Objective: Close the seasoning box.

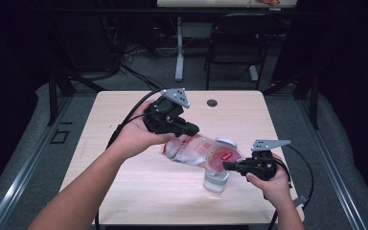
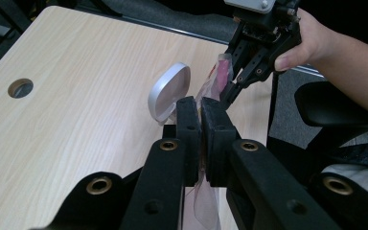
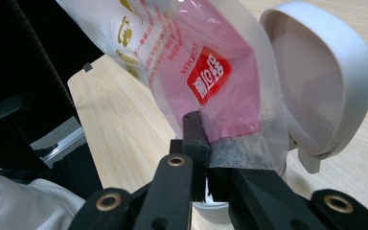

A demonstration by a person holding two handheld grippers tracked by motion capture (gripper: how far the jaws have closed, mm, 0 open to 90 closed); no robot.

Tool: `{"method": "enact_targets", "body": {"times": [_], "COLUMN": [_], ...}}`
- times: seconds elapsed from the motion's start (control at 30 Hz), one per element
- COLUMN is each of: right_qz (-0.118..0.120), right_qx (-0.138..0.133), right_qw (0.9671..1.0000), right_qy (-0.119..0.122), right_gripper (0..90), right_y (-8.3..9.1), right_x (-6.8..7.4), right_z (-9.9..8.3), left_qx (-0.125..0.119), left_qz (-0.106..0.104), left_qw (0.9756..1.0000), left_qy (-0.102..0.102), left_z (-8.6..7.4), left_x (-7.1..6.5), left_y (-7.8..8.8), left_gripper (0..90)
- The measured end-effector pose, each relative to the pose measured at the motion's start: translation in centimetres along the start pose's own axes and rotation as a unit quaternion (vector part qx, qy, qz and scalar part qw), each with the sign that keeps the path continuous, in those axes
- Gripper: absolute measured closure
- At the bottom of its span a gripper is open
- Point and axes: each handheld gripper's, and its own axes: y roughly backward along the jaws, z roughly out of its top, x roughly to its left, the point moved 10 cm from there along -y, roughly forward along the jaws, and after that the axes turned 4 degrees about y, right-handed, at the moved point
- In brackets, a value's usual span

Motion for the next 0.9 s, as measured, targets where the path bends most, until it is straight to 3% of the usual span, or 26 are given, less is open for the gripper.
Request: {"method": "enact_targets", "body": {"times": [0.9], "right_qz": [0.005], "right_qx": [0.003], "right_qw": [1.0000], "right_qy": [-0.005], "right_gripper": [89.1], "right_y": [0.31], "right_x": [0.10], "right_z": [-0.07], "left_qx": [-0.002], "left_qz": [-0.006], "left_qw": [1.0000], "left_qy": [0.004], "left_z": [0.26], "left_x": [0.26], "left_y": [-0.09], "left_gripper": [87.3]}}
